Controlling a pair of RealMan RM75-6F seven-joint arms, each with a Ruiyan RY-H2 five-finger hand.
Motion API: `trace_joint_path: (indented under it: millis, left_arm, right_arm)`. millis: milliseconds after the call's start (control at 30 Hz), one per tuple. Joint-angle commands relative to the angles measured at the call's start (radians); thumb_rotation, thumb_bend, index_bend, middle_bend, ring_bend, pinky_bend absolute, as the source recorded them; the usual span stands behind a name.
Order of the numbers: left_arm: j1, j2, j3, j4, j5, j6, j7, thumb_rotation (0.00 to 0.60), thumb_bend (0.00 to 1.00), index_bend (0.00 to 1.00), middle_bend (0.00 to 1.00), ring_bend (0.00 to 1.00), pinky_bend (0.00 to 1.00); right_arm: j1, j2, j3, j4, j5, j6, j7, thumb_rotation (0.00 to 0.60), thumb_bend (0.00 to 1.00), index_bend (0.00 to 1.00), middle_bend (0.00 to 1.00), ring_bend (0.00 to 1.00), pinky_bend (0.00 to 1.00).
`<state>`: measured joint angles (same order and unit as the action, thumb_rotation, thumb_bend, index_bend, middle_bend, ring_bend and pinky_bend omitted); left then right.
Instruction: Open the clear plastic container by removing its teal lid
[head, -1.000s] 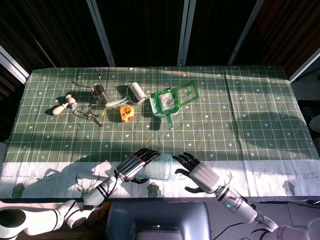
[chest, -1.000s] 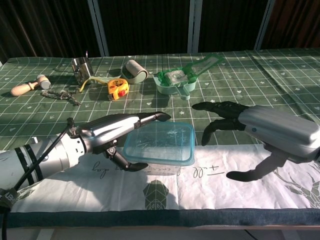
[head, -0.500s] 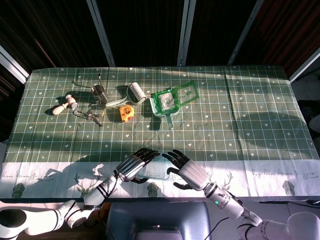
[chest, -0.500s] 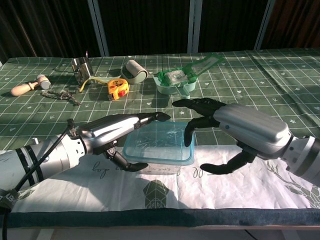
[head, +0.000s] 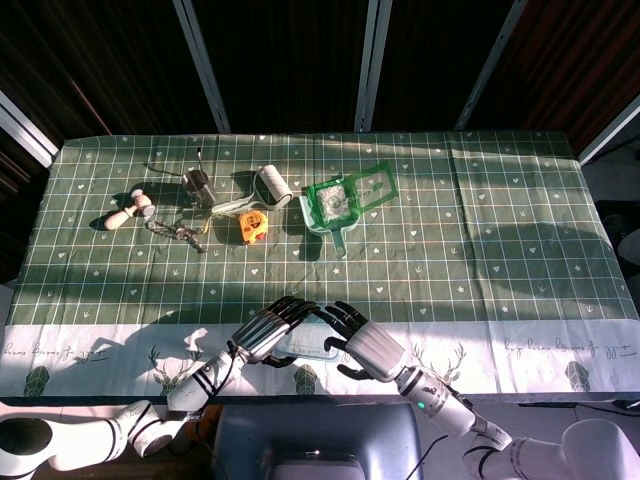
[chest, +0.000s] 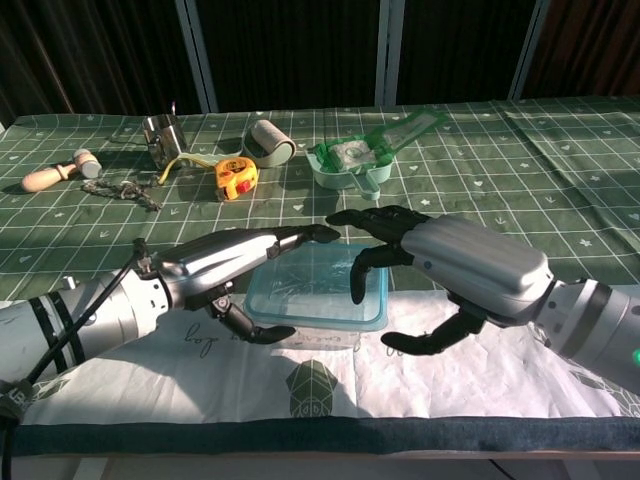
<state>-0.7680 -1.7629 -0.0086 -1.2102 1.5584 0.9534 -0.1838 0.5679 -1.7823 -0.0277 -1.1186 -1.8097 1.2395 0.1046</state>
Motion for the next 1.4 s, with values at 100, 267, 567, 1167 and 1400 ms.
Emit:
trace_joint_path:
  millis: [100, 267, 567, 1167, 1400]
  left_arm:
    - [-0.001, 0.002, 0.003, -0.003, 0.002, -0.001, -0.003, 0.6, 0.27, 0.0, 0.5, 0.52, 0.54]
    - [-0.001, 0.004, 0.009, -0.009, 0.007, 0.002, 0.001, 0.6, 0.27, 0.0, 0.5, 0.52, 0.54]
    - [0.002, 0.008, 0.014, -0.018, 0.009, 0.005, 0.005, 0.6, 0.28, 0.0, 0.5, 0.52, 0.54]
    - [0.002, 0.002, 0.028, -0.002, 0.021, 0.003, 0.01, 0.6, 0.27, 0.0, 0.5, 0.53, 0.54]
    - [0.003, 0.002, 0.03, -0.001, 0.023, 0.005, 0.013, 0.6, 0.27, 0.0, 0.5, 0.53, 0.54]
  right_arm:
    - [0.01, -0.009, 0.0, 0.003, 0.012, -0.009, 0.003, 0.6, 0.4, 0.57, 0.14, 0.0, 0.0]
    - [0.02, -0.019, -0.002, 0.005, 0.017, -0.011, 0.002, 0.6, 0.41, 0.58, 0.14, 0.0, 0.0]
    - [0.026, -0.021, 0.001, -0.006, 0.034, -0.007, -0.017, 0.6, 0.41, 0.59, 0.14, 0.0, 0.0]
    - [0.038, 0.005, 0.013, -0.039, 0.06, 0.002, -0.034, 0.6, 0.41, 0.59, 0.14, 0.0, 0.0]
    - [0.04, 0.012, 0.017, -0.05, 0.065, 0.006, -0.037, 0.6, 0.41, 0.59, 0.14, 0.0, 0.0]
